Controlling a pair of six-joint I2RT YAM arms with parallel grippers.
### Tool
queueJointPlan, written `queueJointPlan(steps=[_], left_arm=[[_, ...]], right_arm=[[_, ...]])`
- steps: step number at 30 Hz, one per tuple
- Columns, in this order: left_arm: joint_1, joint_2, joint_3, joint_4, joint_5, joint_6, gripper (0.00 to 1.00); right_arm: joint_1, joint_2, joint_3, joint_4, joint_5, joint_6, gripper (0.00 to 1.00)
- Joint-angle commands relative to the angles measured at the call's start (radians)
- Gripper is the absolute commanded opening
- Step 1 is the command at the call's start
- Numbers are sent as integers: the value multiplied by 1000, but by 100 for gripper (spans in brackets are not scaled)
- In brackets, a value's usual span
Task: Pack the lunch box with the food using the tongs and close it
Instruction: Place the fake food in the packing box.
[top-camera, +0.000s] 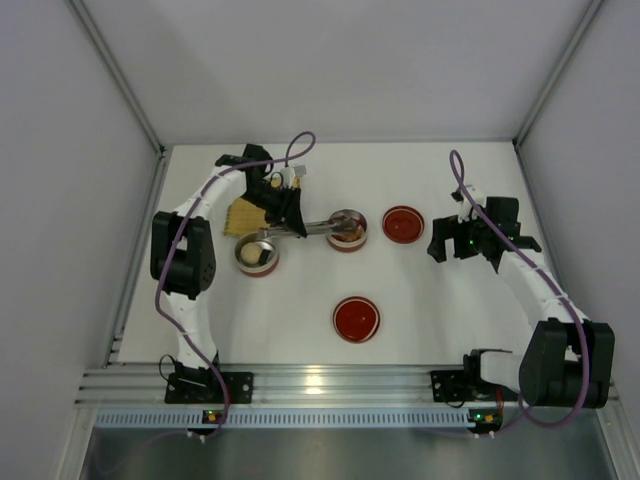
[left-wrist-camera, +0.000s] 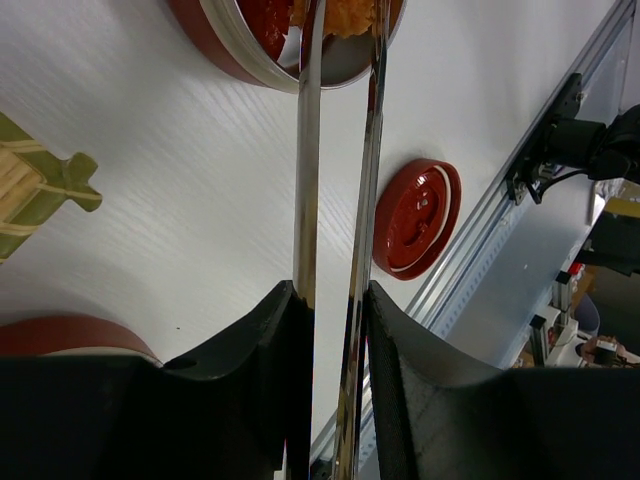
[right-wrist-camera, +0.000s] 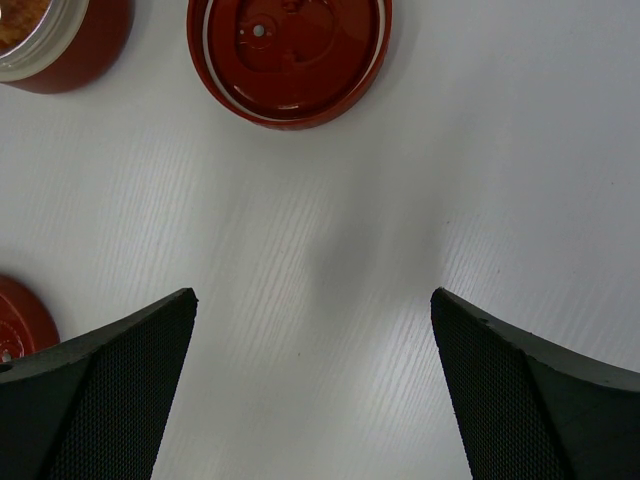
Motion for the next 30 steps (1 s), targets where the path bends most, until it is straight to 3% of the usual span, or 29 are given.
queueJointPlan(steps=[1, 9, 15, 18, 23, 30], left_arm=[[4, -40, 6, 59, -92, 0, 0], [-19, -91, 17, 79, -209, 15, 1], [-40, -102, 7, 76, -235, 38, 32], [-43, -109, 5, 76, -224, 42, 35], [-45, -149, 17, 70, -180, 43, 49], [-45, -203, 86, 67, -169, 20, 51]], right_arm=[[5, -6, 43, -14, -4, -15, 99], [5, -1, 46, -14, -8, -9, 99], [5, -4, 46, -15, -7, -10, 99], [5, -4, 46, -15, -7, -10, 99], [5, -6, 46, -17, -7, -8, 99], [5, -9, 46, -17, -8, -5, 99]])
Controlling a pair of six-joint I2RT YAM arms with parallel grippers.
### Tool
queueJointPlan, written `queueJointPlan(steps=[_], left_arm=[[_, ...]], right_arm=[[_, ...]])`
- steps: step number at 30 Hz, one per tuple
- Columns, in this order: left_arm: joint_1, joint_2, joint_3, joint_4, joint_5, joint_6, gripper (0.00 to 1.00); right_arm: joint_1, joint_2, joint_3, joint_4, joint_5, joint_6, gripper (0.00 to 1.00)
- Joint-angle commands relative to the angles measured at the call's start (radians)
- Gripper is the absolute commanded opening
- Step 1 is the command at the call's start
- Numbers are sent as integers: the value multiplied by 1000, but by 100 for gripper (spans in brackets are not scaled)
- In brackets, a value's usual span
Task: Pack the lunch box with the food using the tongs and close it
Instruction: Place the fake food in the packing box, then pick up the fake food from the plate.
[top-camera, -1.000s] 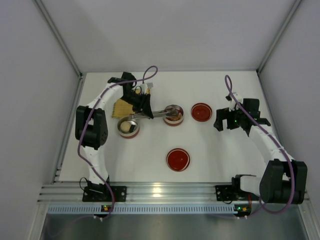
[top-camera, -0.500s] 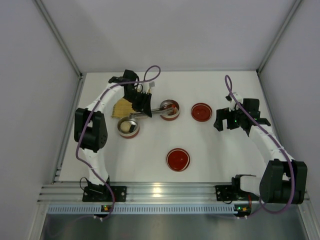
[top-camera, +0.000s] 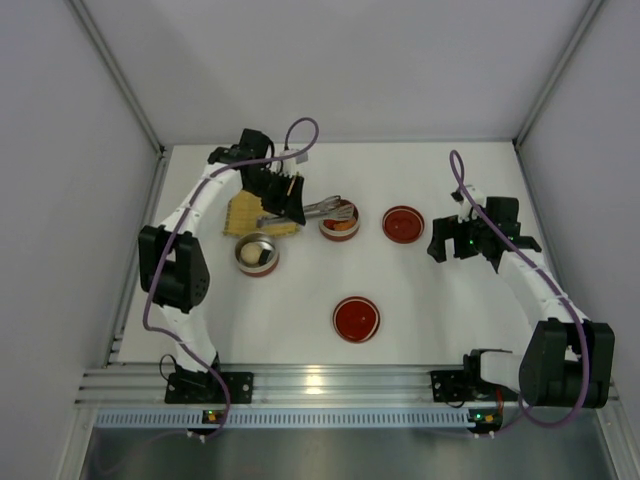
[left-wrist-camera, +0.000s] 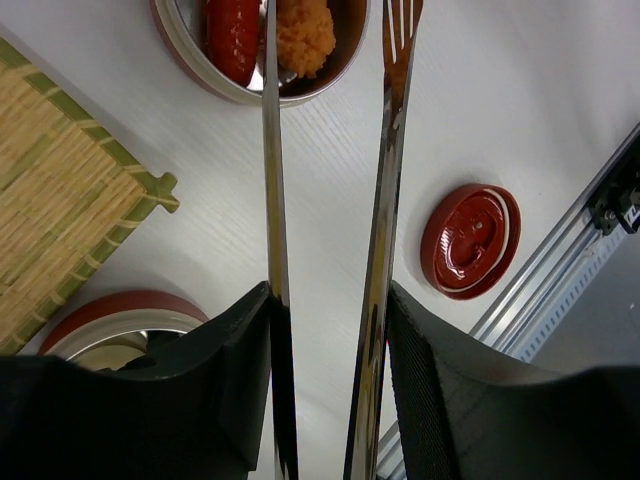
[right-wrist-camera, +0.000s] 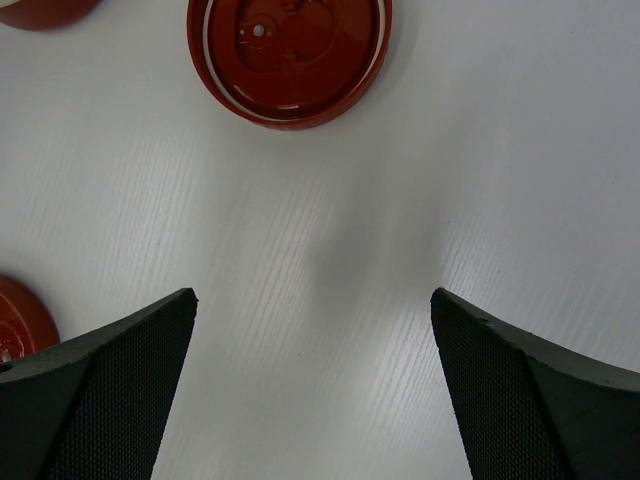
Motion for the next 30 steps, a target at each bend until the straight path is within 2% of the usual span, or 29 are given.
queueJointPlan(steps=[1, 5, 8, 10, 15, 21, 30], left_arm=[[-1, -106, 64, 32, 28, -20, 50], [0, -161, 64, 85, 22, -52, 49], [6, -180, 74, 112, -85, -60, 47], [31, -169, 91, 98, -210, -53, 45], [156, -102, 130, 69, -341, -27, 44], [242, -17, 157, 33, -350, 48, 48], [253, 75, 148, 36, -329, 95, 49]], right_arm=[[5, -9, 48, -18, -10, -6, 99], [5, -12, 48, -17, -10, -6, 99], [5, -12, 48, -18, -11, -6, 99], [5, -12, 46, -17, -11, -7, 99], [5, -12, 46, -18, -11, -9, 99], [5, -3, 48, -17, -16, -9, 99], [5, 2, 46, -17, -11, -9, 99]])
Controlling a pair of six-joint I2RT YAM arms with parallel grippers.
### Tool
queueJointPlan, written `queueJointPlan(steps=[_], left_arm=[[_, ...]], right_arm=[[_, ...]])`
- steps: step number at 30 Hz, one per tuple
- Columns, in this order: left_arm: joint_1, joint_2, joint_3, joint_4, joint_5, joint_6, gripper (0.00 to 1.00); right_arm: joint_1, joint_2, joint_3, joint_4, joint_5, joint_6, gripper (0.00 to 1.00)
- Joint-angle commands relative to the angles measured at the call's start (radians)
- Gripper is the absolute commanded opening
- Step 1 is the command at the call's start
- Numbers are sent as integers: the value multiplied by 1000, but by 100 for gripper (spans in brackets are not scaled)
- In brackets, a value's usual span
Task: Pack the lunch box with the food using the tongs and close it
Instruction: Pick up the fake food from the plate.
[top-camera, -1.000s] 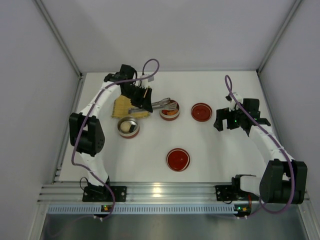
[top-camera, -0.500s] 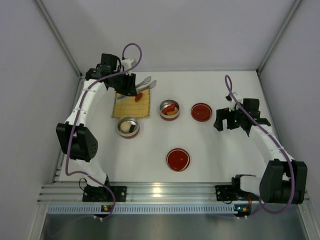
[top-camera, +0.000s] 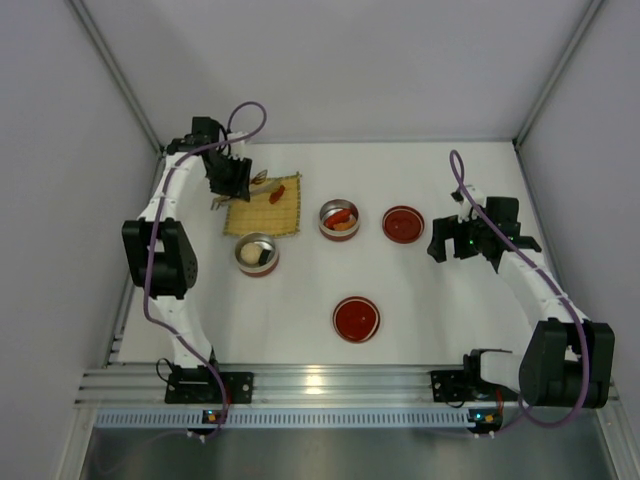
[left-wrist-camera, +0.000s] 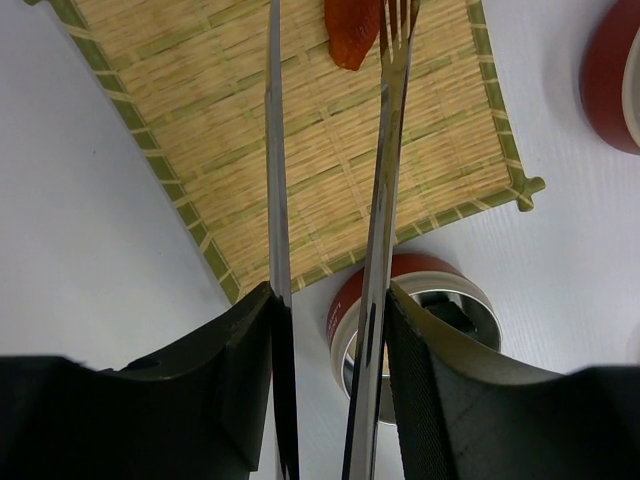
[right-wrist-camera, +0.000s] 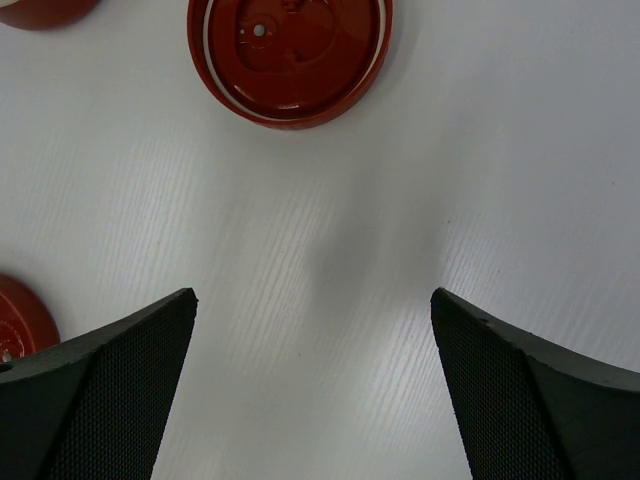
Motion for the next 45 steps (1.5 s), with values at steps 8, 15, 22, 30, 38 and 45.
queueJointPlan(steps=[8, 15, 22, 30, 38, 45], left_arm=[[-2, 50, 25, -2, 38, 19, 52], [-3, 50, 8, -11, 63, 22, 48], [-5, 33, -18, -14, 70, 22, 46], [-5, 35, -21, -19, 77, 14, 38], [-5, -8, -15, -9, 78, 3, 32], [-5, -59, -8, -16, 92, -1, 32]], right_arm=[[5, 3, 45, -16, -8, -12, 99], [5, 6, 46, -15, -9, -10, 99], [5, 5, 48, -15, -9, -9, 99], [5, 3, 46, -15, -8, -7, 99], [5, 2, 46, -15, -9, -7, 99], [5, 0, 46, -13, -11, -6, 100]])
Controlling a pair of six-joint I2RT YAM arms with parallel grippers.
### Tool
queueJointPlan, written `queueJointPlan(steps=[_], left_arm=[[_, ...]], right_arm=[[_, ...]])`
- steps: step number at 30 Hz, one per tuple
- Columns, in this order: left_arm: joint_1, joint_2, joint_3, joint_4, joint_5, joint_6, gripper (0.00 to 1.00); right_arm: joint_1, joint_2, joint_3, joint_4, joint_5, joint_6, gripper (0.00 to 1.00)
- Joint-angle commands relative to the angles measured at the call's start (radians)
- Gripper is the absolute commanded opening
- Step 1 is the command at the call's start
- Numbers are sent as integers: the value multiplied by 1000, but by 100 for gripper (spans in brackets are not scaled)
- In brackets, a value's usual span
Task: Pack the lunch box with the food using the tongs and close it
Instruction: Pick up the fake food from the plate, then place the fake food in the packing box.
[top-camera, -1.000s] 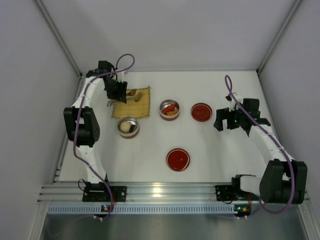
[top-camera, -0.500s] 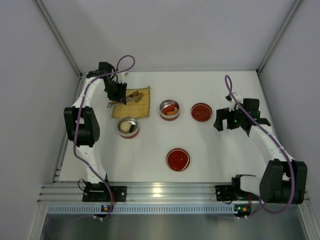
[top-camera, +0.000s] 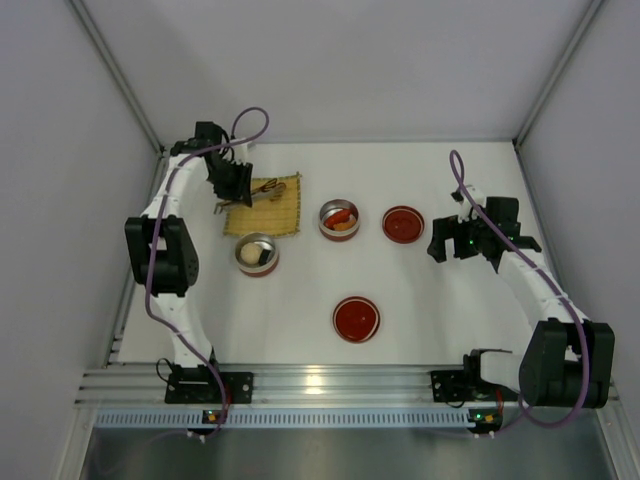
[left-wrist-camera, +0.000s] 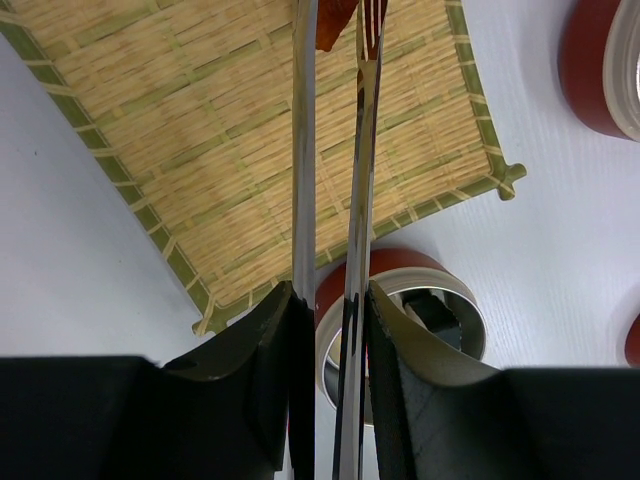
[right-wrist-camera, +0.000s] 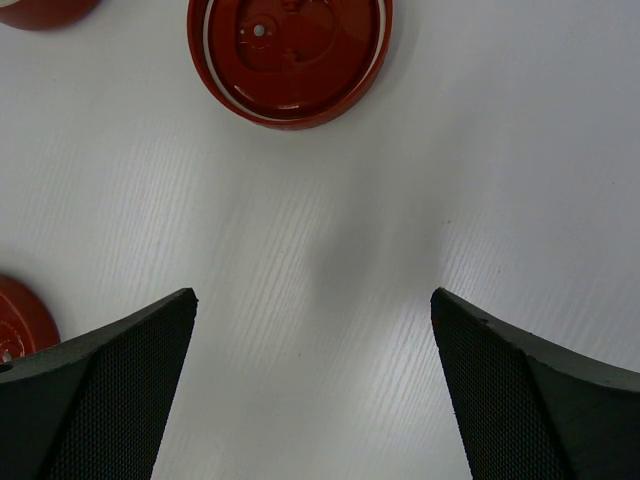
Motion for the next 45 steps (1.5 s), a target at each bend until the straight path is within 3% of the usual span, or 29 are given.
queueJointPlan(steps=[1, 9, 15, 22, 40, 45], left_arm=[[-4, -96, 12, -8, 38, -10, 31], [-47, -165, 14, -61, 71, -1, 29], [-194, -250, -37, -49, 68, -11, 27], [-313, -235, -51, -49, 52, -34, 27], [-372, -120, -63, 14, 20, -60, 31], [-372, -107, -55, 22, 15, -60, 41]], right_arm=[[5, 0, 46, -15, -12, -3, 100], [5, 0, 48, -15, -12, -4, 99], [5, 2, 48, -13, -15, 0, 99], [5, -1, 48, -15, -14, -3, 99], [5, -3, 46, -20, -12, -7, 99], [5, -4, 46, -20, -14, -7, 99]])
